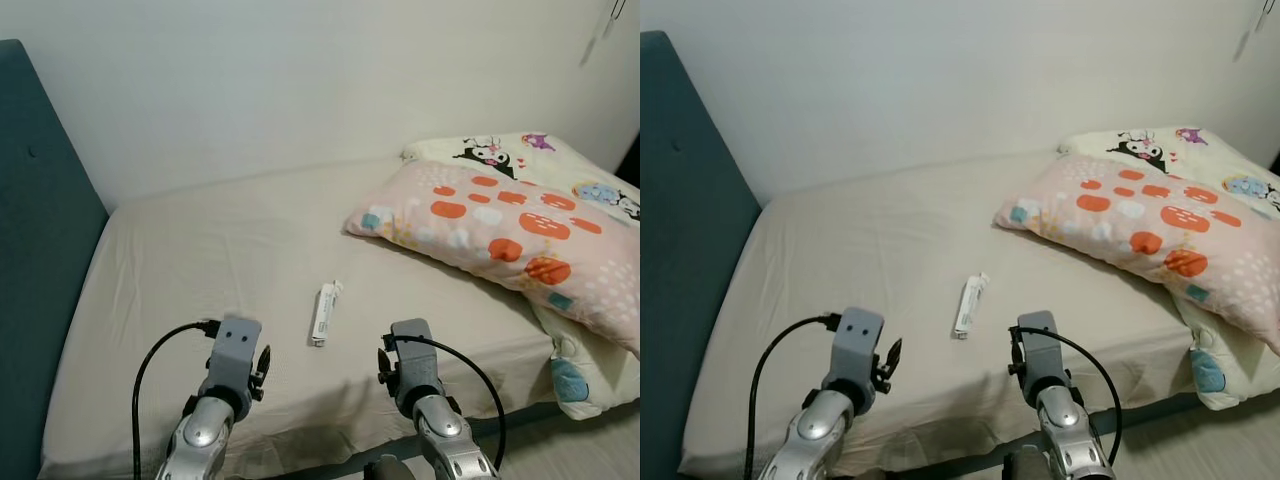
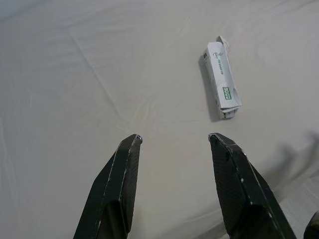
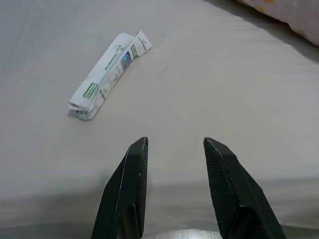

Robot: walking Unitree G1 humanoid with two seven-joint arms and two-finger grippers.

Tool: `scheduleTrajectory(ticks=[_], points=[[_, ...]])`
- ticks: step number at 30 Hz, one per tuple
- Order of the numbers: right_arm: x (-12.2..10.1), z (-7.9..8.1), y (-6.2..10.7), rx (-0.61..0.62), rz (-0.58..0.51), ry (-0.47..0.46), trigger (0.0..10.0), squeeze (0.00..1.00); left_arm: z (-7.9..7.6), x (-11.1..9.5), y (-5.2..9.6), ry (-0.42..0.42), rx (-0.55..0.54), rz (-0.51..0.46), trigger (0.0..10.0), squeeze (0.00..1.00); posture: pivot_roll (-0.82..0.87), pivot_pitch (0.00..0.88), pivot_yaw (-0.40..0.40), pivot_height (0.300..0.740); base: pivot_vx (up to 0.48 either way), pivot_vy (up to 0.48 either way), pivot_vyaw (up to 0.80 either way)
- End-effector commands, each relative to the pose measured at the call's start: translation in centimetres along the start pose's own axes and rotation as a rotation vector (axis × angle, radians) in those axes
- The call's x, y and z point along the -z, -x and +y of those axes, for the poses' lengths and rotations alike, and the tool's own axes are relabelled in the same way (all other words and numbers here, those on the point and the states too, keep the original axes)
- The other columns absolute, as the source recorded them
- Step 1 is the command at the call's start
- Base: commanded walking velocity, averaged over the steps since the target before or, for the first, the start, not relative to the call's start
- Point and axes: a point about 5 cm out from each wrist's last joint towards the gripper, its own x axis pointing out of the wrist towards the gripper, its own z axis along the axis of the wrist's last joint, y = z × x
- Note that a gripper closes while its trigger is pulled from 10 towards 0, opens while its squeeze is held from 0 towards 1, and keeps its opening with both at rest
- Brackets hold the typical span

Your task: Clean up the room

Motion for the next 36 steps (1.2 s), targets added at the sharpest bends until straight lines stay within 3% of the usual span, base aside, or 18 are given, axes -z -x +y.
scheduleTrajectory(ticks=[1, 19, 25, 36], points=[[0.1, 0.1, -0.1, -0.001, 0.001, -0.020, 10.0, 0.00, 0.6, 0.3, 0.0, -0.028, -0.005, 0.027, 10.0, 0.00, 0.03, 0.159, 0.025, 0.616, 0.000, 0.000, 0.00], [-2.3, -0.7, -1.8, 0.007, -0.032, -0.008, 10.0, 0.00, 3.2, -1.9, -0.9, -0.083, 0.039, -0.016, 10.0, 0.00, 0.08, 0.260, 0.040, 0.603, 0.000, 0.000, 0.00], [-3.2, -1.6, -2.3, 0.025, -0.050, 0.005, 10.0, 0.00, 2.7, -3.9, -1.9, -0.059, 0.141, -0.077, 10.0, 0.00, 0.07, 0.299, 0.037, 0.598, 0.000, 0.000, 0.00], [-4.0, -2.3, -2.5, 0.043, -0.075, 0.017, 10.0, 0.00, 1.7, -4.2, -3.1, 0.006, 0.204, -0.062, 10.0, 0.00, 0.03, 0.329, 0.051, 0.578, 0.000, 0.000, 0.00]])
